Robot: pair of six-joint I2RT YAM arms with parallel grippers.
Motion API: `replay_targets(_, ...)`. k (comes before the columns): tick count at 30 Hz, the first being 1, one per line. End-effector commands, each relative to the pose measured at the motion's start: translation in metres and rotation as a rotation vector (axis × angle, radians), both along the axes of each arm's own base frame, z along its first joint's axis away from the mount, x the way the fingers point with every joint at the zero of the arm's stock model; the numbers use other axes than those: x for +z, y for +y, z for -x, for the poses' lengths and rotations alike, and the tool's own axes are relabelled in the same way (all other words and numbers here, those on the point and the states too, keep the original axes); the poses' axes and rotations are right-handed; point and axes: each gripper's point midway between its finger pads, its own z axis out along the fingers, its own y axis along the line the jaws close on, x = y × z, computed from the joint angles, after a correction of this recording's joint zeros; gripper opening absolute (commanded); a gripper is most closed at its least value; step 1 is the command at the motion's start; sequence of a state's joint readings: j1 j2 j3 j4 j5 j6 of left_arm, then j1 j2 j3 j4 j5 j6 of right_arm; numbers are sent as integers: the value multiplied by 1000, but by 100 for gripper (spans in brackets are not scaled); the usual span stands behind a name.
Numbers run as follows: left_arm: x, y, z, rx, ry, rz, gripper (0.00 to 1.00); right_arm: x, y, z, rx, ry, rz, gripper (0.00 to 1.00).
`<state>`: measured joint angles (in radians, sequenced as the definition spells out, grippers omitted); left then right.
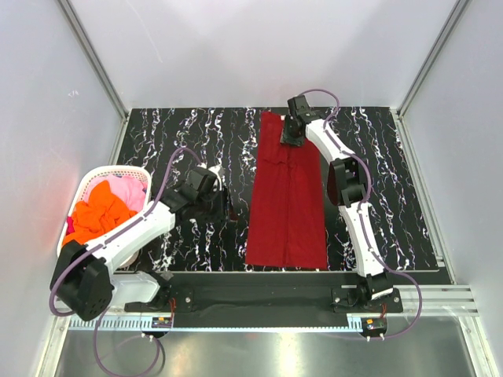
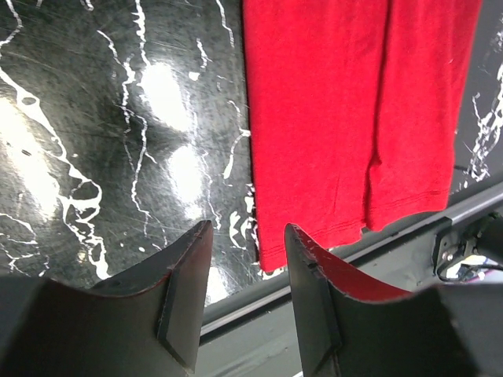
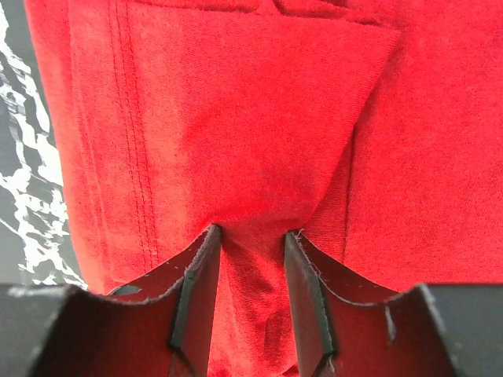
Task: Fold and stack the t-shirts
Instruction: Fold the tshirt
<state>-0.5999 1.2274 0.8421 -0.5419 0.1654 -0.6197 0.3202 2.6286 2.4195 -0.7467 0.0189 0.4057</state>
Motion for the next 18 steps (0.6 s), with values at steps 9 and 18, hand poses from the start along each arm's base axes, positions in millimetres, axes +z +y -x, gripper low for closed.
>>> replay_targets(9,-11,-3,-9,-19,-15,15,48,11,19,-21,71,-46,-119,46)
replay_targets(18,-3,-19,7,-103,3,128,50,130,-22,4,-9,-127,-89,55)
